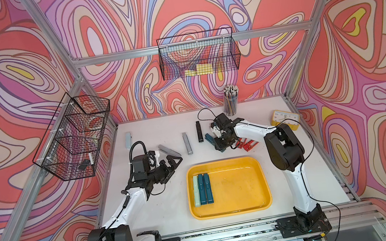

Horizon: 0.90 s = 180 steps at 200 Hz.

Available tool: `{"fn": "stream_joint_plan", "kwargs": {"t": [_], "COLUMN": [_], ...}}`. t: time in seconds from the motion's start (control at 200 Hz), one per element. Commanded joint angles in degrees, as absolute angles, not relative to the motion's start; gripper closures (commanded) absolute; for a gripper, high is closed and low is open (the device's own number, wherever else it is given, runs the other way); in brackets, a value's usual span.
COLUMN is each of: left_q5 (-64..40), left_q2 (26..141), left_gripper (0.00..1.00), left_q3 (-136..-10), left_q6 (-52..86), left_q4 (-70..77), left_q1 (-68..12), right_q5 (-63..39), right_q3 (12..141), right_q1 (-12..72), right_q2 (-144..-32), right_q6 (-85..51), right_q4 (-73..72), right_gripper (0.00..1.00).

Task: Put the pruning pliers into the storage box
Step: Pick up the pruning pliers from the center of the board.

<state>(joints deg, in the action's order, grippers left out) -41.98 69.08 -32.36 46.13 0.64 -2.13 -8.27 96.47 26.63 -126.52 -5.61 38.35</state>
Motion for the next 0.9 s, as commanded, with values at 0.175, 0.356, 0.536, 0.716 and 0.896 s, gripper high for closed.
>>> {"fn": "stream_joint_plan", "kwargs": {"t": [0.175, 0.356, 0.536, 0.716, 0.896], "left_q5": [-41.9, -42.3, -43.0, -43.8, -44.6], "left_q2": [67.5, 67.5, 67.5, 67.0, 65.9], "left_gripper": [0.01, 0.01, 0.01, 0.01, 0.01], "left_q3": [-30.9, -30.4, -30.2, -30.2, -30.2], "left_q6": [46.4, 46.8, 46.6, 45.8, 45.0], "left_q4": [1.6, 2.6, 3.1, 2.6, 1.8], "left_q1": [-1.8, -1.8, -1.8, -1.8, -1.8], "right_q5": [-8.0, -8.9, -10.7, -12.8, -12.7], "right_q3": [97.1, 96.1, 94.9, 94.8, 96.1], "right_q1": [26.3, 26.3, 26.4, 26.8, 28.0], "right_q2": [-127.2, -125.2, -122.1, -119.6, -118.4], "right_q6": [-6.7, -7.6, -9.0, -10.4, -11.0], "right_q4": [39.6, 39.1, 37.8, 37.0, 37.8], "right_gripper": [0.71, 0.74, 0.75, 0.77, 0.77]}}
